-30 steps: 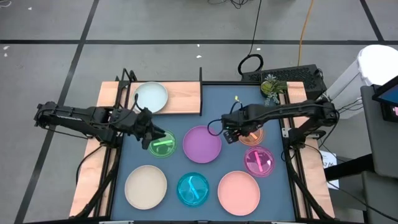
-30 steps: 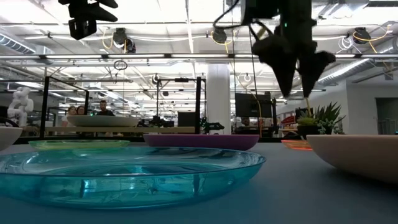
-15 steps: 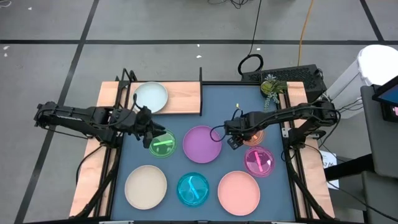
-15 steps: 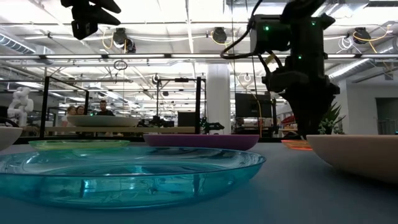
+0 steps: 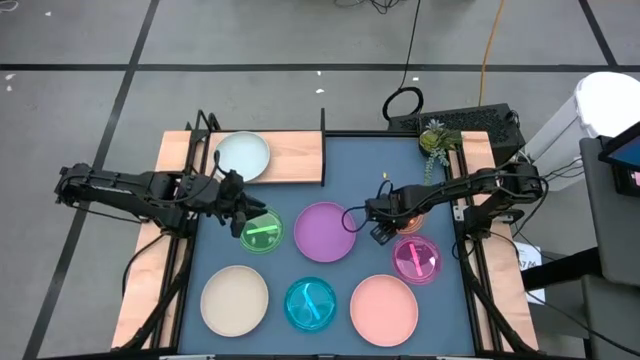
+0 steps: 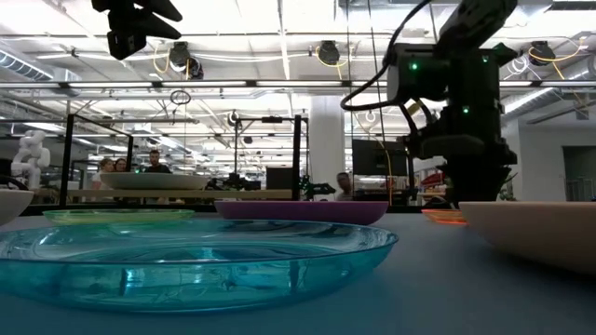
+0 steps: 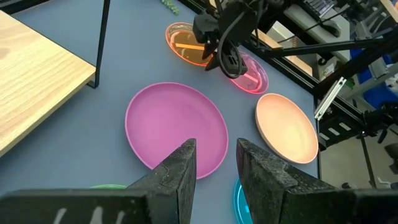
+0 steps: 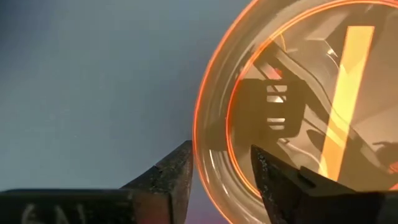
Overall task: Place and stack plates onto a shelf
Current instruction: Put the orange plate on the shelf
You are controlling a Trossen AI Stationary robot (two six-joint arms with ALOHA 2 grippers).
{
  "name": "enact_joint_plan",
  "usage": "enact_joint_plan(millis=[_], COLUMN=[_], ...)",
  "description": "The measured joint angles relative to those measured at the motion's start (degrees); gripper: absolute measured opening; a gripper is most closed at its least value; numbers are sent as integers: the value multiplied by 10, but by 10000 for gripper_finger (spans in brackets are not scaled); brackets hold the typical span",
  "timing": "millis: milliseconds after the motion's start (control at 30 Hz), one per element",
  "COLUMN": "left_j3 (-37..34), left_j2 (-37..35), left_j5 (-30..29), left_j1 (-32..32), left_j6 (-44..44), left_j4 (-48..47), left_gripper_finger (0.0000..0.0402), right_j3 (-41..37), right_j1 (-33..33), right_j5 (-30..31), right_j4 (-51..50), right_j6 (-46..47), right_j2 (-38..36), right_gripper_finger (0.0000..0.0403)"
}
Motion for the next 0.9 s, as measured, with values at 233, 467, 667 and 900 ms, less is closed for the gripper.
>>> enact_joint_plan(millis=[233,467,667,900], left_j3=[0,0,0,0], left_j2=[0,0,0,0], left_j5=[0,0,-1,-1], left_j1=[0,0,0,0], left_j6=[-1,-2,-2,-2], left_j4=[0,0,0,0], left_gripper_finger=[118,118,118,118], right_j3=[-6,-6,-6,-6], right_j1=[0,0,0,0], right_j5=[8,8,15,15], right_j4=[5,12,12,13], right_j6=[-4,-20,-34,-34], right_j2=[-1,-1,-1,-1], right_gripper_finger=[107,63,20,2])
